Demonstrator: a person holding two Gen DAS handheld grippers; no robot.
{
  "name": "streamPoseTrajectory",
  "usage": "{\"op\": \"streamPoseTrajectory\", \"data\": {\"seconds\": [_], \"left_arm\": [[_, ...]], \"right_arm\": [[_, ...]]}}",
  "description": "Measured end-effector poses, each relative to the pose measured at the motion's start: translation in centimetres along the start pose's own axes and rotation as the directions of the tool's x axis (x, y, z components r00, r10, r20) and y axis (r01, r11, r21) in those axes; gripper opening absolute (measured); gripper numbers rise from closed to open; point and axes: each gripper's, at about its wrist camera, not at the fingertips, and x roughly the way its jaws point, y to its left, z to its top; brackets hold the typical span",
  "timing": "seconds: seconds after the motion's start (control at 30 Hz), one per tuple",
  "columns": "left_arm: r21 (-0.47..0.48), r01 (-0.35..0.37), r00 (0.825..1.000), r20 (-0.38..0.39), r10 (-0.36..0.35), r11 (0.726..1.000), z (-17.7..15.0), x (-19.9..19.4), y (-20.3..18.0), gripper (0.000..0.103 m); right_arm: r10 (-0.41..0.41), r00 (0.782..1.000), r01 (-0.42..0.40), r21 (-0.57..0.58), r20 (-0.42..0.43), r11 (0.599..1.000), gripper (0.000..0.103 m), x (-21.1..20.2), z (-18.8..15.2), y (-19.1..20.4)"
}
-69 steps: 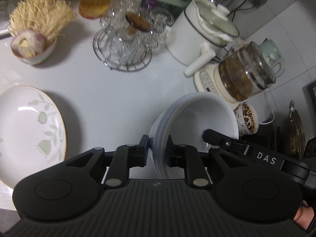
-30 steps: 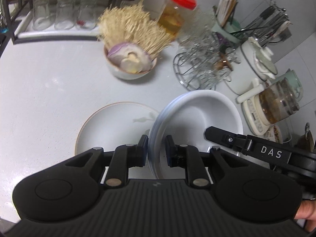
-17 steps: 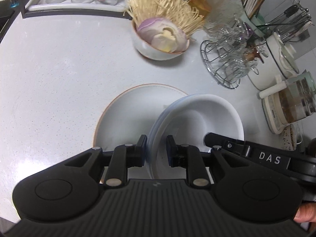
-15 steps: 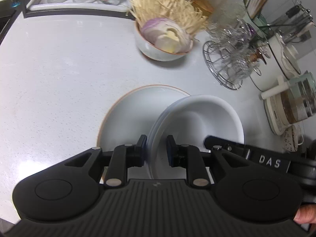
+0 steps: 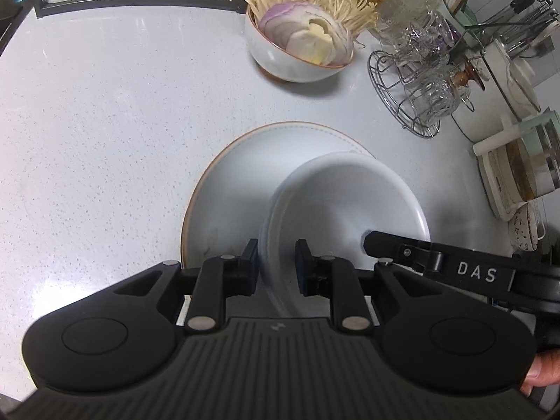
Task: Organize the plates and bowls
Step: 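Lower the white bowl onto the floral plate stack with both grippers, then open both grippers and lift them away from the bowl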
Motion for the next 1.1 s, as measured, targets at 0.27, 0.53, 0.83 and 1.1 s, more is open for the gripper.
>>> {"op": "streamPoseTrajectory", "data": {"seconds": [0.27, 0.53, 0.83, 1.1], "left_arm": [[-0.012, -0.040, 0.997, 0.061, 0.041, 0.999, -0.4, -2.3, -0.1, 0.044], [-0.010, -0.078, 0.981, 0.178, 0.078, 0.997, -2.1, -7.5, -2.0, 0.046], [0.026, -0.109, 0.935, 0.341, 0.093, 0.994, -5.2, -15.0, -5.6, 0.046], [0.040, -0.129, 0.885, 0.456, 0.097, 0.991, -10.0, -21.2, -9.2, 0.046]], "right_arm": [[0.015, 1.000, -0.014, -0.046, 0.021, 0.999, 0.021, -1.4, 0.5, 0.3], [0.066, 0.993, -0.053, -0.129, 0.100, 0.990, 0.042, -5.3, -0.2, 0.4], [0.160, 0.957, -0.107, -0.220, 0.241, 0.970, 0.042, -12.4, -1.9, 0.6], [0.242, 0.882, -0.108, -0.325, 0.405, 0.939, 0.042, -20.0, -4.9, 1.0]]}}
